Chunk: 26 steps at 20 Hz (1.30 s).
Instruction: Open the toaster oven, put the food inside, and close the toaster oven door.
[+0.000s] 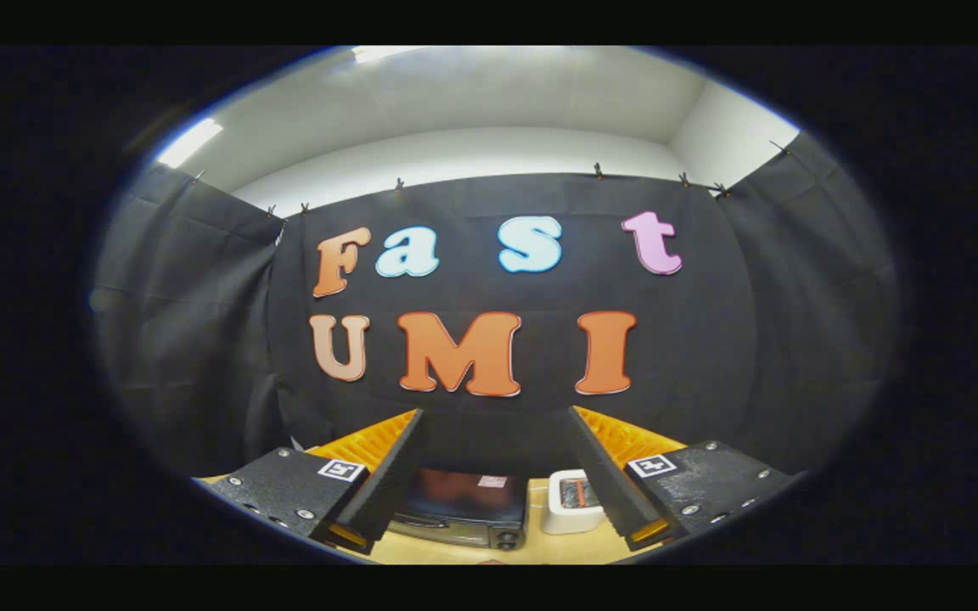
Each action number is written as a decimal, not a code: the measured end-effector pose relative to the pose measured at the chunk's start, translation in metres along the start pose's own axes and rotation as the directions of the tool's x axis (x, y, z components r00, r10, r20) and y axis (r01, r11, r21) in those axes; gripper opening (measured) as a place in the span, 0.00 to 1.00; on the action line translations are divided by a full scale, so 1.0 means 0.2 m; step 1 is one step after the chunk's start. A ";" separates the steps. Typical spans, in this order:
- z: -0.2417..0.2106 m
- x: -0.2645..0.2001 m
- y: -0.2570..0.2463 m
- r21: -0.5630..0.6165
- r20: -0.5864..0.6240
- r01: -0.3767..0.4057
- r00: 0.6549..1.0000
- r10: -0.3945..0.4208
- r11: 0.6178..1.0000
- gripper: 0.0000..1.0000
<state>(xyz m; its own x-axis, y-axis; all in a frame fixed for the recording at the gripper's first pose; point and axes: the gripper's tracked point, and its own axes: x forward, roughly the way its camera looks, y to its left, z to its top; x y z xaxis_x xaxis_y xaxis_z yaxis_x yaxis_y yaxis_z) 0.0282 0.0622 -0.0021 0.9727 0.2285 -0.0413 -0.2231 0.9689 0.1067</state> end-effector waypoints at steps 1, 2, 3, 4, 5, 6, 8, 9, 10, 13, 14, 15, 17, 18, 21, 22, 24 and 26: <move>0.05 -0.01 -0.01 -0.003 0.019 0.005 1.000 -0.005 1.000 0.97; 0.09 -0.03 -0.01 -0.001 0.037 0.007 0.999 -0.007 1.000 0.97; 0.13 -0.05 -0.01 0.001 0.054 0.003 0.999 -0.003 1.000 0.97; 0.17 -0.07 -0.01 -0.003 0.072 0.004 0.997 -0.004 1.000 0.97; 0.20 -0.08 -0.01 -0.007 0.093 0.004 0.996 -0.004 1.000 0.97; 0.24 -0.10 -0.01 -0.010 0.119 0.006 0.993 -0.004 1.000 0.97; 0.30 -0.13 -0.03 0.000 0.168 0.022 0.986 -0.021 1.000 0.97; 0.30 -0.14 -0.03 0.002 0.174 0.022 0.985 -0.021 1.000 0.97; 0.28 -0.14 -0.02 0.001 0.171 0.023 0.985 -0.023 1.000 0.97; 0.27 -0.16 -0.03 -0.001 0.168 0.025 0.985 -0.024 1.000 0.97; 0.27 -0.17 -0.03 0.004 0.168 0.028 0.985 -0.028 1.000 0.97; 0.26 -0.18 -0.03 0.013 0.170 0.025 0.985 -0.026 1.000 0.97; 0.25 -0.19 -0.02 0.018 0.174 0.022 0.984 -0.024 1.000 0.97; 0.24 -0.19 -0.02 0.015 0.173 0.023 0.985 -0.025 1.000 0.97; 0.24 -0.21 -0.01 0.019 0.173 0.029 0.984 -0.032 0.999 0.97; 0.25 -0.21 -0.01 0.018 0.181 0.026 0.983 -0.029 0.999 0.97; 0.26 -0.22 -0.01 0.014 0.199 0.026 0.980 -0.028 1.000 0.97; 0.27 -0.23 0.00 0.015 0.211 0.021 0.977 -0.023 1.000 0.97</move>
<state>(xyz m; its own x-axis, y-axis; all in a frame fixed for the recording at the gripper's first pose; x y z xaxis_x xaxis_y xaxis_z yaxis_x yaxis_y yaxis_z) -0.0123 0.0468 0.0535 0.9693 0.1807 0.1670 -0.2020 0.9720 0.1204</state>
